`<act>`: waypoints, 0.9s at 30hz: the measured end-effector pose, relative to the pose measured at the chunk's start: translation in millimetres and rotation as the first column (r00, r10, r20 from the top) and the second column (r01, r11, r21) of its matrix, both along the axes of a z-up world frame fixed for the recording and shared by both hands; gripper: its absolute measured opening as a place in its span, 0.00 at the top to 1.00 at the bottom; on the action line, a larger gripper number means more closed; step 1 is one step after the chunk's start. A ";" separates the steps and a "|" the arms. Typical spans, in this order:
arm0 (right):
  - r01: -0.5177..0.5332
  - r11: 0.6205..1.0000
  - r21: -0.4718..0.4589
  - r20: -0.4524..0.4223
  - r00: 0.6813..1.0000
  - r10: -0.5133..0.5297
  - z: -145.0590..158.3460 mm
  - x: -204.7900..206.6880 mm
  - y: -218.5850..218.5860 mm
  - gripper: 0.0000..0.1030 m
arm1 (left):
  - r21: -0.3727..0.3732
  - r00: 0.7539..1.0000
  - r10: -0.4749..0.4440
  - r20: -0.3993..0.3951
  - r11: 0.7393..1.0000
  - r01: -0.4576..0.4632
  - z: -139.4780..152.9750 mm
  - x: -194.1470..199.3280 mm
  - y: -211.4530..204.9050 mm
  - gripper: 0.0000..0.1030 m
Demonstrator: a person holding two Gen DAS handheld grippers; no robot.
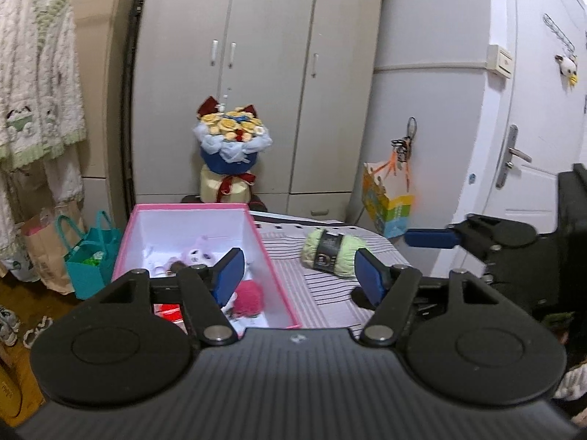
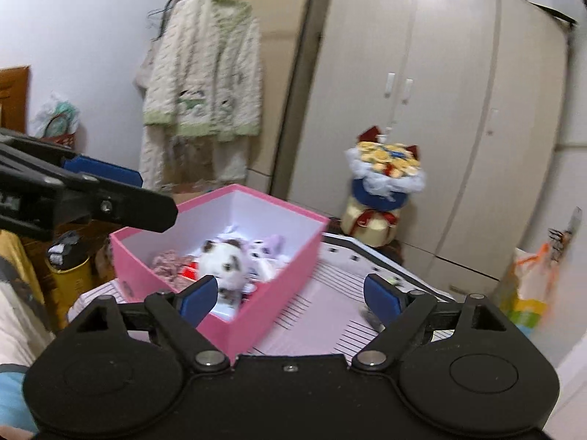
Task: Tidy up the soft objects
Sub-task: 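Move the left gripper to the green yarn ball on the bed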
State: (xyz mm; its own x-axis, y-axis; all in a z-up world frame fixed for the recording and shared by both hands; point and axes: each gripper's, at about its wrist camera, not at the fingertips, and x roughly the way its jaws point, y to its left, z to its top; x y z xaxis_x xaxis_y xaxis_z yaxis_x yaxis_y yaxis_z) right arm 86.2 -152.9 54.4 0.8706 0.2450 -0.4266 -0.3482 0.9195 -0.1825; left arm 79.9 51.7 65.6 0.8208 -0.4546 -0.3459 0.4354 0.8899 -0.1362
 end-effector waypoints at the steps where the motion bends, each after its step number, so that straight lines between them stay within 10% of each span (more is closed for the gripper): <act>1: 0.011 1.000 0.003 0.000 1.000 -0.011 0.7 -1.7 -8.2 0.13 | 0.001 1.000 -0.010 -0.002 1.000 0.010 0.4 2.7 -6.0 0.35; 14: 0.077 0.997 0.029 -0.010 0.997 -0.077 -16.3 25.1 -107.5 0.10 | 0.015 0.992 -0.117 -0.053 0.993 0.118 -15.2 56.4 -103.4 0.30; 27: -0.058 0.994 0.092 -0.035 0.997 0.062 -73.6 102.9 -155.1 0.07 | -0.033 0.990 0.015 -0.139 0.999 -0.020 -53.8 128.7 -164.3 0.14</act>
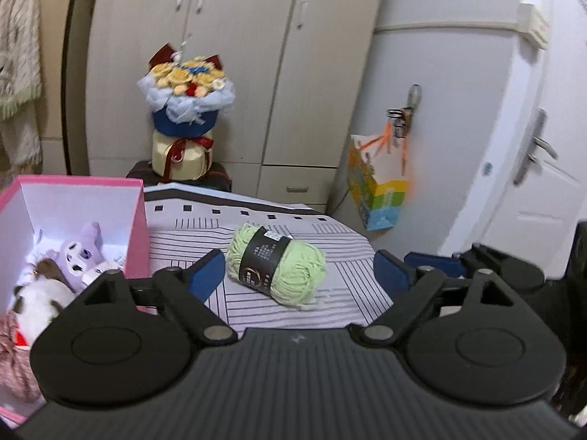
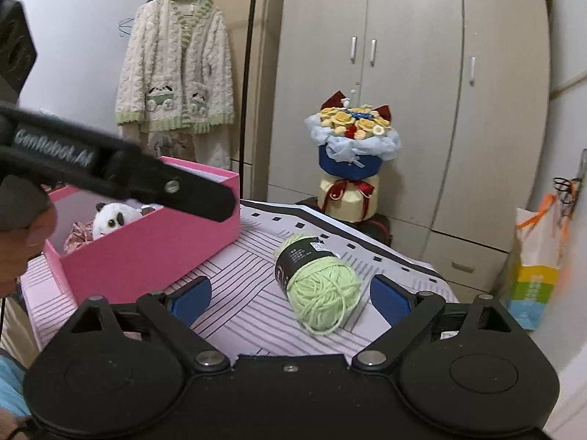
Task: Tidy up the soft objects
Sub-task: 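Move the left gripper to the green yarn ball on the bed, then close the left gripper around the green yarn ball and lift it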
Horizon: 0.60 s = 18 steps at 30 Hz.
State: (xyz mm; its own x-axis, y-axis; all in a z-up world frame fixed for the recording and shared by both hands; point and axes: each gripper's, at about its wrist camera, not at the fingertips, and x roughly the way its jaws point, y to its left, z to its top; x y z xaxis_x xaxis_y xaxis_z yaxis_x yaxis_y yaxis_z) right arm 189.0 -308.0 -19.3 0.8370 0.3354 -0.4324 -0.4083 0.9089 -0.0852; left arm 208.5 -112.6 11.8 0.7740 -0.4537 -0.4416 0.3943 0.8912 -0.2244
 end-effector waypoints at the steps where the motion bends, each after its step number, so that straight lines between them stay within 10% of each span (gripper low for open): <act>1: -0.008 1.000 -0.002 0.003 1.000 0.008 -4.5 6.3 -0.7 0.07 | -0.002 1.000 0.015 -0.015 1.000 -0.015 -4.2 8.7 -3.9 0.14; 18: -0.100 0.995 0.022 -0.076 0.992 0.102 -65.2 117.4 -21.1 0.04 | -0.105 0.922 0.167 -0.350 0.971 -0.216 -77.7 120.7 -31.5 0.14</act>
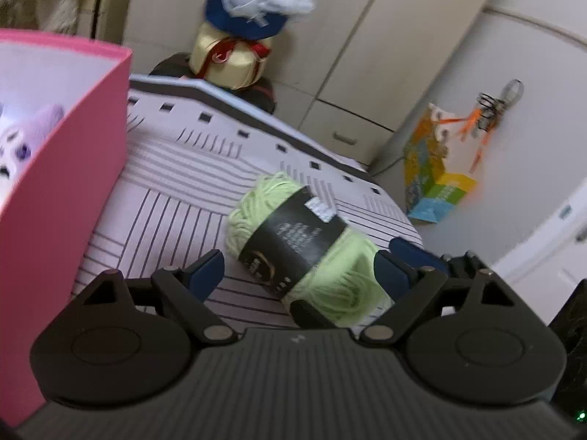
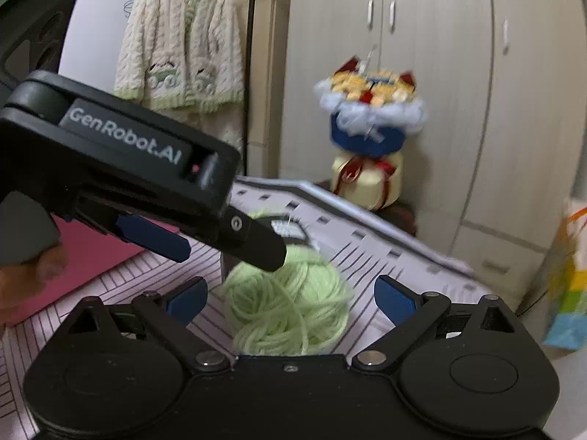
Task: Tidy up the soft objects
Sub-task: 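Close the left gripper around the green yarn ball and lift it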
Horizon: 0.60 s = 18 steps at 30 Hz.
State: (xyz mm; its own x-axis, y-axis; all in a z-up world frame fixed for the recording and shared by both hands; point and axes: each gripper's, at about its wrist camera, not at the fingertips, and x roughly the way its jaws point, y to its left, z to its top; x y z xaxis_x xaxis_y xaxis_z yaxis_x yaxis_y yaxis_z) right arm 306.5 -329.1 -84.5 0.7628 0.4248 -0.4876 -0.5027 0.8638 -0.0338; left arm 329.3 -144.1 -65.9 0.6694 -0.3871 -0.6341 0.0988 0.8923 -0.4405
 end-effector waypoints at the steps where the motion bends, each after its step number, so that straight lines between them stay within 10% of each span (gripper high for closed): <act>1: -0.025 0.999 0.024 -0.038 0.999 0.025 -3.2 4.8 -2.6 0.04 | -0.009 1.000 0.014 -0.004 1.000 -0.014 -3.2 1.3 0.2 0.15; 13: -0.068 0.990 0.120 -0.189 0.978 0.090 -22.3 17.0 -8.3 0.13 | -0.191 0.992 0.119 -0.047 0.974 -0.125 -29.3 4.3 9.5 0.19; 18: -0.019 0.986 0.168 -0.214 0.975 0.055 -24.2 16.3 -13.3 0.34 | -0.204 0.995 0.097 -0.031 0.974 -0.101 -31.6 2.4 6.1 0.34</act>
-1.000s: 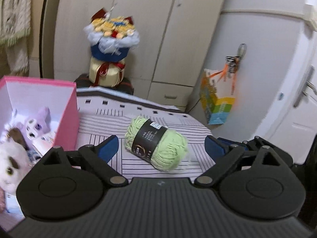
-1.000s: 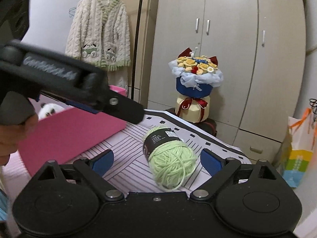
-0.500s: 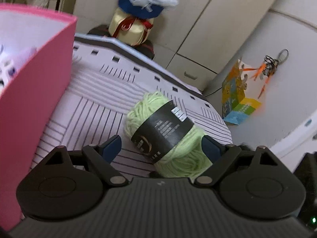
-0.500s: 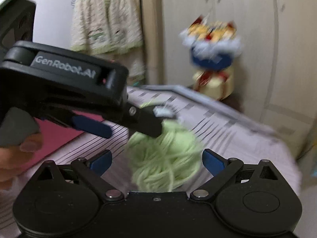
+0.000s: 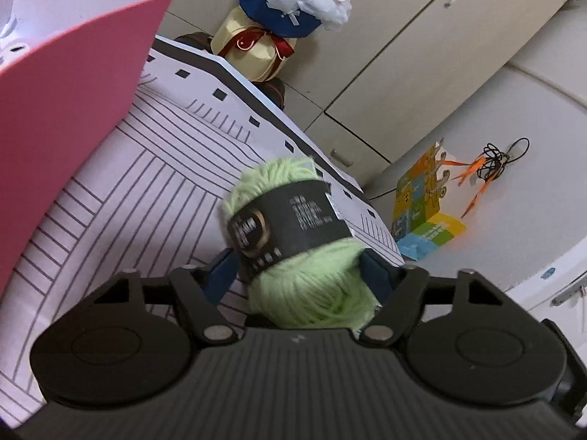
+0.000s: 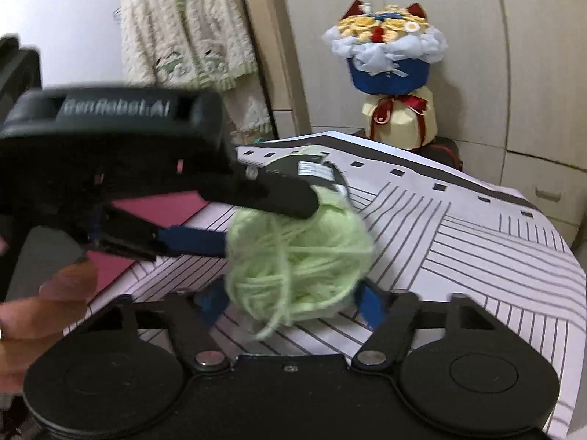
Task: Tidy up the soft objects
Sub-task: 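Close the left gripper around the green yarn ball and lift it, then carry the yarn ball over the pink shoebox with the left gripper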
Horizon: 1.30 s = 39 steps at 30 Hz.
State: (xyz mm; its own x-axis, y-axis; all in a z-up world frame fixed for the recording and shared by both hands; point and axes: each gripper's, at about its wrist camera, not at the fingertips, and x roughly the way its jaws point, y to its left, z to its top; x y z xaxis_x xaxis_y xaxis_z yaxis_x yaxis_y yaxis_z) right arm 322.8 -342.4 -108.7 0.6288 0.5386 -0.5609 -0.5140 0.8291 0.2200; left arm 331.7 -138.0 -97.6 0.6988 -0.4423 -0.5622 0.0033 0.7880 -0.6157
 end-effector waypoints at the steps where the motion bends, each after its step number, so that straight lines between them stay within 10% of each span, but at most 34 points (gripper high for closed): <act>1: 0.011 1.000 0.015 -0.012 1.000 -0.011 -0.7 1.1 -1.3 0.35 | 0.003 1.000 0.001 -0.001 1.000 -0.001 -1.1 0.5 -0.8 0.36; 11: 0.073 0.997 0.003 -0.009 0.997 -0.073 3.9 -19.2 11.2 0.50 | 0.127 0.998 -0.046 0.052 0.991 0.039 6.1 -13.2 -12.6 0.47; 39: 0.244 0.967 -0.073 0.021 0.970 -0.243 43.7 -169.2 80.5 0.51 | 0.248 0.945 -0.291 0.148 0.936 0.249 40.4 -147.0 25.4 0.47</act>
State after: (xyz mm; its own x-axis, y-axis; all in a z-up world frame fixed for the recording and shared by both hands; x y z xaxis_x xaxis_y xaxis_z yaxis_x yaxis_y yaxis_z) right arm 153.6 -261.9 -65.0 0.7425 0.3251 -0.5857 -0.2964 0.9435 0.1480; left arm 184.7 -112.6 -57.1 0.6687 -0.5062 -0.5447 0.3295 0.8584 -0.3932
